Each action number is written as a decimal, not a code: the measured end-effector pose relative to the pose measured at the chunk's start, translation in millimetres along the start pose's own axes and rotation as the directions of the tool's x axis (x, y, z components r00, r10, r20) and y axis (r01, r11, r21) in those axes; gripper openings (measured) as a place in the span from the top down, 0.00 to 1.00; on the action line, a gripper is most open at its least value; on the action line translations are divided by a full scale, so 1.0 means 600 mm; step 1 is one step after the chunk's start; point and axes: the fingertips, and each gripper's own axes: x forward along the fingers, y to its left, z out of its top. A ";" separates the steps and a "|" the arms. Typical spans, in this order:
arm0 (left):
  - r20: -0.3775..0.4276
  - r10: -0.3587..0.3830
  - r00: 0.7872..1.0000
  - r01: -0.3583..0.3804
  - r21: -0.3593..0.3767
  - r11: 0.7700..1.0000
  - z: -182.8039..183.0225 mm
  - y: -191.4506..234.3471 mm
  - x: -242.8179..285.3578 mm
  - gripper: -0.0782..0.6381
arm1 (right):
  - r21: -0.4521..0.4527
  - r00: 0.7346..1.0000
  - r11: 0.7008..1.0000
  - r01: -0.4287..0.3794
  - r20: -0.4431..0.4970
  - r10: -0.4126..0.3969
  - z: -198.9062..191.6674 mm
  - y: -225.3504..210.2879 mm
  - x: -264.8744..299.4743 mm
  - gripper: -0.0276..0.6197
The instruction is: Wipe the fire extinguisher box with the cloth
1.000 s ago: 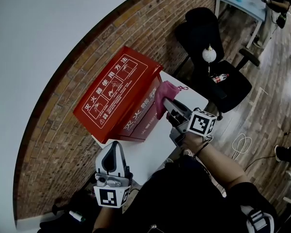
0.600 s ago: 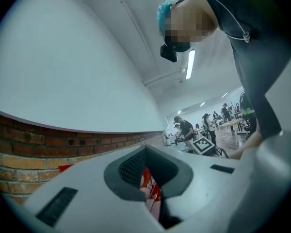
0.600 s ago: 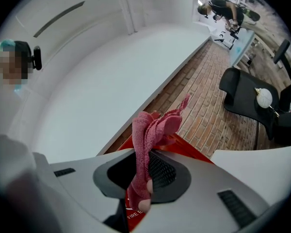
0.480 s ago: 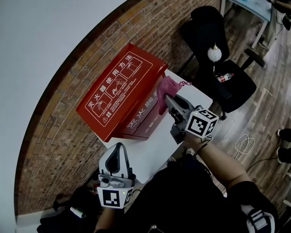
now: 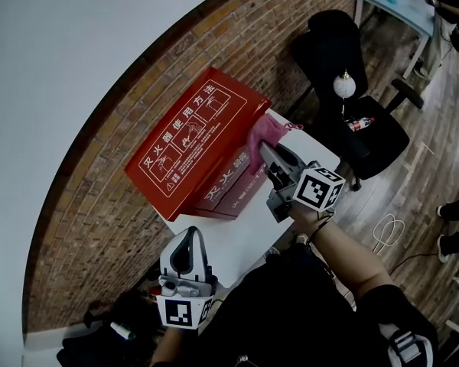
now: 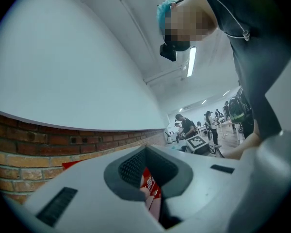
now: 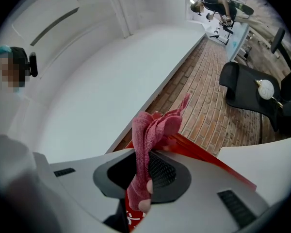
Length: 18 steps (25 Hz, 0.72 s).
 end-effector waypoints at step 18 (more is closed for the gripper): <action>-0.035 0.041 0.999 -0.041 -0.001 0.999 -0.016 0.010 -0.014 0.84 | 0.186 0.996 0.978 0.090 0.000 -0.091 -0.018 -0.092 0.020 0.84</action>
